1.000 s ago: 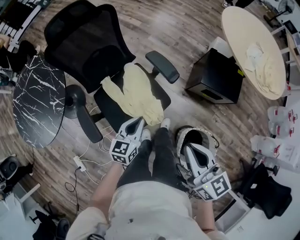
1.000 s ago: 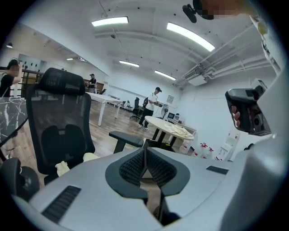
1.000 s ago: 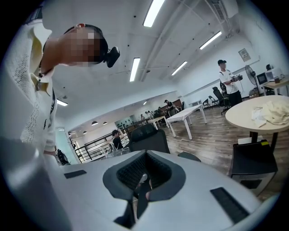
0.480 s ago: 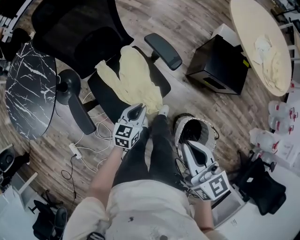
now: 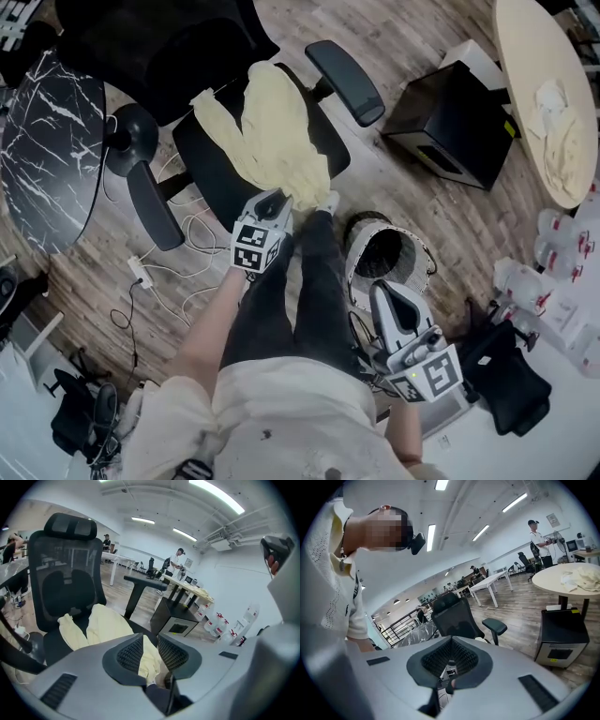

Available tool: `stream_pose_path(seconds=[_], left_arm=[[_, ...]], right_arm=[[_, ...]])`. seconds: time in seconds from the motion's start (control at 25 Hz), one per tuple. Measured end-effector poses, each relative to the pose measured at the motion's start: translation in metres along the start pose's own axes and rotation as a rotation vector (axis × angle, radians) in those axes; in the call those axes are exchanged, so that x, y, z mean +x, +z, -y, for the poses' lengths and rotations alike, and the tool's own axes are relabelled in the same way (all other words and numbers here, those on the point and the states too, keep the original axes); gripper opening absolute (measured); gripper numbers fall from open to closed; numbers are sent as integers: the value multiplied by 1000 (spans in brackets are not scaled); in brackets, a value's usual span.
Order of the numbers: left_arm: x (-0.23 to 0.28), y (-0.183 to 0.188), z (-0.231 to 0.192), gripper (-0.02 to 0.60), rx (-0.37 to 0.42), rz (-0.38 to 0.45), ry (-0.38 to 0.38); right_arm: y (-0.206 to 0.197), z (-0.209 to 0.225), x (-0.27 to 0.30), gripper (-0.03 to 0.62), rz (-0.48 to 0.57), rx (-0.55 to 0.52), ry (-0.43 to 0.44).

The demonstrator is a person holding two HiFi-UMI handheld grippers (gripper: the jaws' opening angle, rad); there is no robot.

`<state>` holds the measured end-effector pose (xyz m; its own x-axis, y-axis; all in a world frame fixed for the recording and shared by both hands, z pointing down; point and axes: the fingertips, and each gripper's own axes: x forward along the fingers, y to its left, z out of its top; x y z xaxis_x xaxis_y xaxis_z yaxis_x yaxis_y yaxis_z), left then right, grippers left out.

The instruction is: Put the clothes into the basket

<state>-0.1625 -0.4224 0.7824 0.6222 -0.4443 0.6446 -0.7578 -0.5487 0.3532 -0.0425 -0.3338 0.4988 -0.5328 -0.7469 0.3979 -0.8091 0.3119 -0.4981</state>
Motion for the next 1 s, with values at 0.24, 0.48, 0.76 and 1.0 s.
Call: stream_pose_path(seconds=[0.24, 0.48, 0.76, 1.0], left_arm=[[30, -29, -28, 124, -8, -79, 43], [57, -50, -48, 147, -32, -142, 71], [95, -68, -72, 170, -59, -208, 108], [128, -79, -89, 183, -78, -262, 133]], right_arm=[[-7, 18, 19, 10, -47, 6, 12], [-9, 38, 39, 11, -85, 18, 34], [-16, 66, 62, 9, -138, 48, 53], [-14, 92, 79, 9, -160, 67, 55]])
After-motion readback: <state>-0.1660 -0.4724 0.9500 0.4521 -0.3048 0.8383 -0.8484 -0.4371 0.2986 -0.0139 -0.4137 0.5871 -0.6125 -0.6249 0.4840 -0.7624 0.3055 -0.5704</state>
